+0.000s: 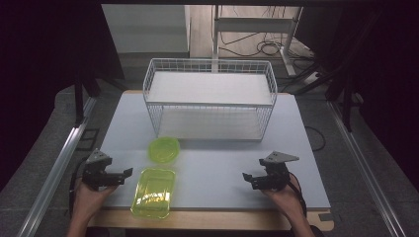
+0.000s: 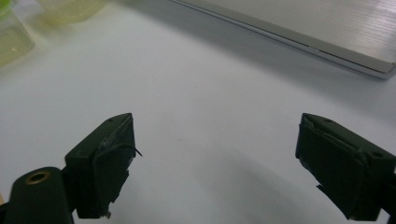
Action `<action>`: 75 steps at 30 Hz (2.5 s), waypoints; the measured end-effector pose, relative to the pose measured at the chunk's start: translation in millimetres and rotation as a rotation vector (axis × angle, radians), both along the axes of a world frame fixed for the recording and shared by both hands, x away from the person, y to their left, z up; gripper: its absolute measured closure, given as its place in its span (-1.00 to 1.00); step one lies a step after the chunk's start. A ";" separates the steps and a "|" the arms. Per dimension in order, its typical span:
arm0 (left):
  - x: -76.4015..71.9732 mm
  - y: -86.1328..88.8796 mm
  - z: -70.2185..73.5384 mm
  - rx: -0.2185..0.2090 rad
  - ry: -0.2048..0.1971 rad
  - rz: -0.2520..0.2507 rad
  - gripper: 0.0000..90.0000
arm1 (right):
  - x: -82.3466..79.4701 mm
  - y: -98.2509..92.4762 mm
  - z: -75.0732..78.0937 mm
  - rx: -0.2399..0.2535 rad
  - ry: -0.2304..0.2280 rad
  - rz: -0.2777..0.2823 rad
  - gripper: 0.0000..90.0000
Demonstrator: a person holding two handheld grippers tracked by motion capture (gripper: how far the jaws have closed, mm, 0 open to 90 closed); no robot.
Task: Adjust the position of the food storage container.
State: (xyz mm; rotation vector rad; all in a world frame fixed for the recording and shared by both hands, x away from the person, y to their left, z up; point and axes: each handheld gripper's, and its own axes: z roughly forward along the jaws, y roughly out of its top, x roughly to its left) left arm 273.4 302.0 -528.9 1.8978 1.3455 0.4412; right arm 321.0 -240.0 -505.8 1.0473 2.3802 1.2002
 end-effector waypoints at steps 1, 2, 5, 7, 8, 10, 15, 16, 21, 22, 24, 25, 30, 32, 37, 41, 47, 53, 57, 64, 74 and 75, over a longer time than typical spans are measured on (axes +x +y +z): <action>0.0 0.1 -0.4 -0.006 0.003 -0.006 -0.84 | -0.5 0.4 0.2 0.001 -0.002 0.004 -0.69; -0.1 0.1 -0.9 -0.012 0.004 -0.013 -0.81 | -0.9 1.0 0.4 -0.001 -0.005 0.008 -0.68; 0.2 0.6 -2.3 -0.008 0.002 -0.020 -0.79 | -1.0 2.2 0.0 0.006 -0.001 0.017 -0.67; 0.1 1.2 -3.0 -0.009 0.002 -0.020 -0.76 | -0.1 1.8 -1.5 0.020 0.012 0.024 -0.66; 0.2 1.5 -3.2 -0.008 0.002 -0.019 -0.76 | 0.4 1.4 -2.2 0.024 0.021 0.023 -0.66; -0.1 2.1 -3.0 -0.012 0.002 -0.016 -0.73 | 1.5 0.8 -4.0 0.030 0.032 0.025 -0.66; -0.7 3.6 -3.1 -0.029 0.010 -0.028 -0.66 | 2.3 0.7 -5.0 0.048 0.040 0.028 -0.66; -0.9 3.8 -2.8 -0.035 0.013 -0.036 -0.66 | 2.0 1.0 -5.1 0.044 0.042 0.029 -0.66; -6.7 3.8 0.9 -0.022 0.021 -0.059 -0.50 | 1.3 3.2 -6.6 0.029 0.043 0.038 -0.66; -8.4 4.3 1.7 -0.024 0.027 -0.062 -0.45 | 1.1 3.4 -6.4 0.028 0.042 0.037 -0.66; -10.9 4.7 2.6 -0.026 0.032 -0.062 -0.30 | 0.9 3.2 -5.9 0.025 0.041 0.035 -0.66; -13.2 4.5 3.5 -0.025 0.041 -0.062 -0.19 | 0.3 2.2 -5.3 0.024 0.034 0.032 -0.66; -25.7 -3.8 6.7 -0.025 0.087 -0.101 0.16 | -4.1 0.9 -0.8 0.012 0.009 0.028 -0.65; -29.4 -6.0 8.6 -0.007 0.093 -0.114 0.30 | -5.8 1.8 1.1 0.007 0.001 0.033 -0.65; -41.3 -9.9 9.6 -0.007 0.118 -0.154 0.72 | -14.6 10.5 4.7 -0.016 -0.008 0.073 -0.62; -48.1 -11.3 8.4 0.025 0.144 -0.165 1.00 | -24.7 16.9 9.5 -0.046 -0.027 0.112 -0.59; -64.3 -6.3 9.6 0.033 0.197 -0.152 1.00 | -44.9 18.4 13.2 -0.086 -0.035 0.152 -0.55; -73.5 -13.8 12.0 0.059 0.237 -0.205 1.00 | -47.2 17.3 16.5 -0.062 -0.032 0.147 -0.55; -71.4 -22.7 11.2 0.056 0.271 -0.240 1.00 | -51.2 20.3 17.8 -0.064 -0.030 0.159 -0.55; -67.8 -36.0 7.1 0.023 0.294 -0.287 1.00 | -58.9 20.9 19.2 -0.042 -0.005 0.172 -0.54; -75.0 -51.2 5.5 0.029 0.324 -0.341 1.00 | -64.5 16.0 20.5 -0.022 0.012 0.175 -0.52; -77.0 -51.0 5.1 0.025 0.328 -0.344 1.00 | -65.1 16.0 20.5 -0.018 0.018 0.174 -0.52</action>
